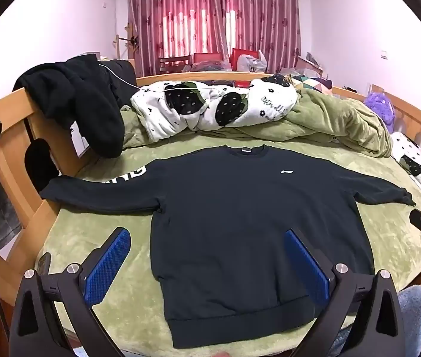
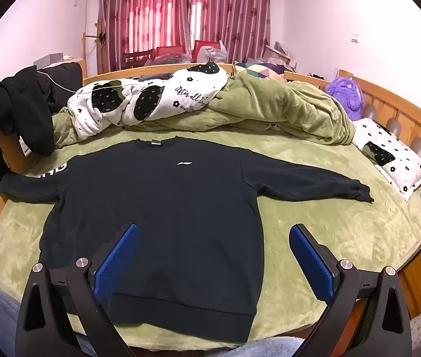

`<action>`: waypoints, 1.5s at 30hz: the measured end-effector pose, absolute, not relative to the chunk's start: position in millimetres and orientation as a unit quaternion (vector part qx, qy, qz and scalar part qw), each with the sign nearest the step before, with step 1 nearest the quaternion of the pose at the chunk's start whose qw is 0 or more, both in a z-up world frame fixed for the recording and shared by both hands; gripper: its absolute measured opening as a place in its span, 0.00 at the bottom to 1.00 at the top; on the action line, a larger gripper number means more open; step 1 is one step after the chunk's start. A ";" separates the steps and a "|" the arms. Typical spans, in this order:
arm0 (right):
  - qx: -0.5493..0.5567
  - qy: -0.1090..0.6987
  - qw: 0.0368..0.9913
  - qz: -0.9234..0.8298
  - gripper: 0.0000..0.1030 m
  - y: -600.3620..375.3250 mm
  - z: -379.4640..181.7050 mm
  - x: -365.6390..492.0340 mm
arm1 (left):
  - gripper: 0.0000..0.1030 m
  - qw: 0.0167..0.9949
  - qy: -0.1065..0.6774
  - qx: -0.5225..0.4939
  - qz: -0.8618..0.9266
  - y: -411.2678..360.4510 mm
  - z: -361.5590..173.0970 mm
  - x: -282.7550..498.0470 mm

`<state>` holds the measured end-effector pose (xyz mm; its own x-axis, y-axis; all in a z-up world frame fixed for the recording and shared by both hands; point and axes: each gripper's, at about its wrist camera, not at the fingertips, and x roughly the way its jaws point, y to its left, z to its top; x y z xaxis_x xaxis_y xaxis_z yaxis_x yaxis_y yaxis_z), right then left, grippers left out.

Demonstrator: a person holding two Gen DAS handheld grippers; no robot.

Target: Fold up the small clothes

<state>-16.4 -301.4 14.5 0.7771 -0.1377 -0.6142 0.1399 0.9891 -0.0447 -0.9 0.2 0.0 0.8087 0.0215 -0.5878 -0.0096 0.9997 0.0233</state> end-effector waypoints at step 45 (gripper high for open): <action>0.015 0.323 0.944 -0.066 0.97 -297.4 29.6 -31.8 | 1.00 0.954 0.300 -0.004 0.007 12.3 3.0 -7.4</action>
<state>-31.8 -297.4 29.6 0.7823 -0.1147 -0.6122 0.1344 0.9908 -0.0139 -7.4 12.3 3.0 0.8199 0.0116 -0.5724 -0.0163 0.9999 -0.0031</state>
